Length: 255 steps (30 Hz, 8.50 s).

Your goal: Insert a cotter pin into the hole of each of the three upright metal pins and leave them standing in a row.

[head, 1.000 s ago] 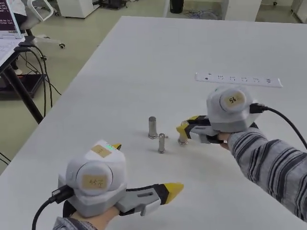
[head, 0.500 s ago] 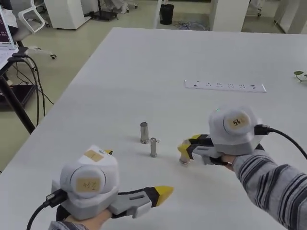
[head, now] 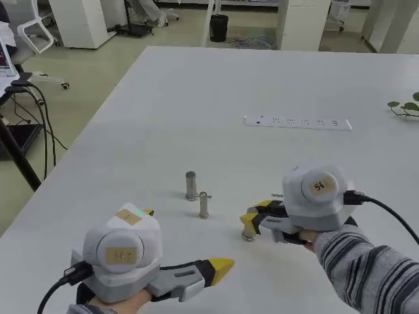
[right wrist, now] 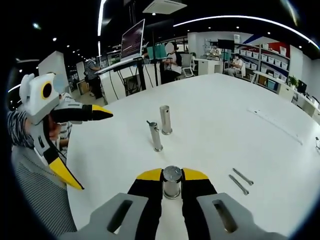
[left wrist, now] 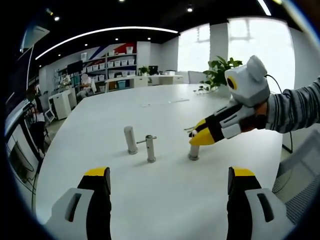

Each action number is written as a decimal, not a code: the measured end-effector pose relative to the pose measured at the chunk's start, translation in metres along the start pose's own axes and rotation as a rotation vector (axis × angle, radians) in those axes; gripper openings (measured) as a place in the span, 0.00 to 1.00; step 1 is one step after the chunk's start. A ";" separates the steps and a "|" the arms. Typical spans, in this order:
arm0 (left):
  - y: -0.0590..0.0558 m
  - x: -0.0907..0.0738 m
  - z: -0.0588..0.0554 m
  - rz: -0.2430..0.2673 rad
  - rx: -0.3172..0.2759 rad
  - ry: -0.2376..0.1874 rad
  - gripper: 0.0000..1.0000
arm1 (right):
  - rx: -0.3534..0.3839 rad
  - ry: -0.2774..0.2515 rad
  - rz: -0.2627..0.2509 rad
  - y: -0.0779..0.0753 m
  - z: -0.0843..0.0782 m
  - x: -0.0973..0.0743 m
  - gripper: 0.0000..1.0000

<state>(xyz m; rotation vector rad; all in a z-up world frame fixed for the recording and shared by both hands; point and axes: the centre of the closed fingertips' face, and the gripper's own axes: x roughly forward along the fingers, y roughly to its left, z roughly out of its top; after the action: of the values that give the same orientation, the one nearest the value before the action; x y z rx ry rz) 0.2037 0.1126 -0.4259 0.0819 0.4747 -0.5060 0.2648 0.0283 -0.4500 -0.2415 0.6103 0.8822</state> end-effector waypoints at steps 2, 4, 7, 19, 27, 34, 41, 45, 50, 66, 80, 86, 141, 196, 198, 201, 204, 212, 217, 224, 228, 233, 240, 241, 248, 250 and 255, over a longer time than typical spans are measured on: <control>0.000 0.000 0.000 0.000 0.000 0.000 0.97 | -0.010 0.001 -0.004 0.000 0.000 -0.001 0.08; 0.000 0.000 0.000 0.001 0.002 -0.001 0.97 | -0.026 0.007 -0.009 0.002 -0.002 -0.002 0.08; 0.000 0.000 0.001 0.000 0.004 -0.005 0.97 | -0.057 0.014 -0.017 0.005 -0.003 -0.002 0.09; -0.002 0.001 0.003 -0.003 0.032 -0.011 0.97 | -0.029 0.045 -0.044 0.005 -0.012 -0.002 0.10; -0.005 0.001 0.006 -0.010 0.044 -0.023 0.97 | -0.050 0.044 -0.037 0.003 -0.020 -0.016 0.18; -0.007 0.002 0.007 -0.016 0.040 -0.028 0.97 | -0.071 0.068 -0.037 -0.019 -0.026 -0.035 0.19; -0.010 0.003 0.008 -0.022 0.043 -0.024 0.97 | -0.124 0.131 -0.046 -0.051 -0.029 -0.046 0.19; -0.011 0.004 0.006 -0.028 0.051 -0.018 0.96 | -0.150 0.179 -0.036 -0.064 -0.032 -0.045 0.19; -0.013 0.006 0.003 -0.038 0.051 -0.005 0.96 | -0.167 0.253 -0.016 -0.077 -0.035 -0.041 0.18; -0.011 0.008 0.002 -0.038 0.049 0.000 0.94 | -0.206 0.407 0.030 -0.096 -0.043 -0.019 0.14; -0.011 0.008 0.000 -0.041 0.040 0.006 0.91 | -0.183 0.452 0.050 -0.105 -0.052 -0.009 0.08; -0.010 0.007 -0.001 -0.040 0.037 0.009 0.89 | -0.186 0.461 0.055 -0.110 -0.052 -0.007 0.04; -0.053 0.000 0.024 -0.222 -0.016 0.005 0.48 | -0.787 0.219 0.171 0.009 -0.022 -0.066 0.00; -0.088 -0.007 0.034 -0.415 0.098 -0.044 0.00 | -0.894 0.083 0.261 0.066 0.004 -0.073 0.01; -0.090 -0.008 0.035 -0.426 0.144 -0.054 0.00 | -0.887 0.089 0.275 0.067 0.001 -0.073 0.00; -0.093 -0.009 0.034 -0.447 0.210 -0.049 0.00 | -0.882 0.098 0.293 0.069 -0.002 -0.074 0.00; -0.095 -0.011 0.032 -0.466 0.268 -0.046 0.00 | -0.882 0.109 0.310 0.071 -0.006 -0.075 0.00; -0.093 -0.014 0.029 -0.479 0.336 -0.033 0.00 | -0.871 0.119 0.325 0.073 -0.008 -0.077 0.00; -0.092 -0.012 0.030 -0.467 0.336 -0.033 0.00 | -0.881 0.125 0.320 0.072 -0.008 -0.078 0.00; -0.089 -0.007 0.031 -0.429 0.333 -0.033 0.05 | -0.866 0.116 0.301 0.069 -0.007 -0.080 0.00; -0.089 0.000 0.031 -0.398 0.337 -0.039 0.17 | -0.835 0.102 0.271 0.062 -0.005 -0.080 0.00; -0.087 0.010 0.030 -0.359 0.316 -0.042 0.27 | -0.783 0.088 0.219 0.046 -0.001 -0.081 0.00; -0.072 0.028 0.031 -0.257 0.268 -0.054 0.36 | -0.737 0.107 0.164 0.022 -0.008 -0.079 0.00; -0.070 0.032 0.031 -0.243 0.246 -0.053 0.36 | -0.736 0.111 0.160 0.019 -0.010 -0.079 0.00; -0.061 0.049 0.028 -0.189 0.173 -0.040 0.34 | -0.712 0.150 0.125 0.000 -0.022 -0.073 0.00; -0.059 0.055 0.028 -0.177 0.153 -0.041 0.33 | -0.704 0.158 0.118 -0.005 -0.026 -0.070 0.00; -0.059 0.070 0.022 -0.156 0.109 -0.024 0.30 | -0.692 0.181 0.106 -0.015 -0.033 -0.062 0.00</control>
<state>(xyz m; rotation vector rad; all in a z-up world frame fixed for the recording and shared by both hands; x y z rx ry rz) 0.2377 0.0253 -0.4358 0.1438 0.4316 -0.6849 0.2338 -0.0360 -0.4405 -0.9266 0.4675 1.1628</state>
